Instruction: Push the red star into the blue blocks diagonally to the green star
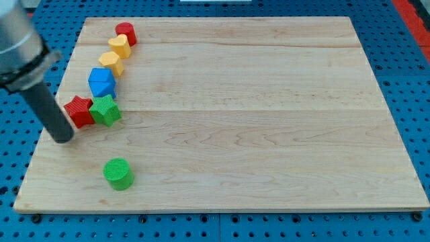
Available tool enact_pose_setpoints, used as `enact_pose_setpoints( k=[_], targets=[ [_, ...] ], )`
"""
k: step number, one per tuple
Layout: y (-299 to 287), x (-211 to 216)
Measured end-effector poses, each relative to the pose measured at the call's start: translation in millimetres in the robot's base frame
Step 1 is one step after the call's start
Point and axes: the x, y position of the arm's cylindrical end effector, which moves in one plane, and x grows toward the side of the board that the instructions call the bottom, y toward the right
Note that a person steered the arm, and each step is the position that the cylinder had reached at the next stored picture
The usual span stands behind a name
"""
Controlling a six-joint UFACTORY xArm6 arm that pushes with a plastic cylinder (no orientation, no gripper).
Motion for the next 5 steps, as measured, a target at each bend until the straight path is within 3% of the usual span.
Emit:
enact_pose_setpoints(
  k=[3,4,5],
  targets=[
    [137.4,-99.4],
    [153.2,-109.7],
    [120.7,-106.8]
  ],
)
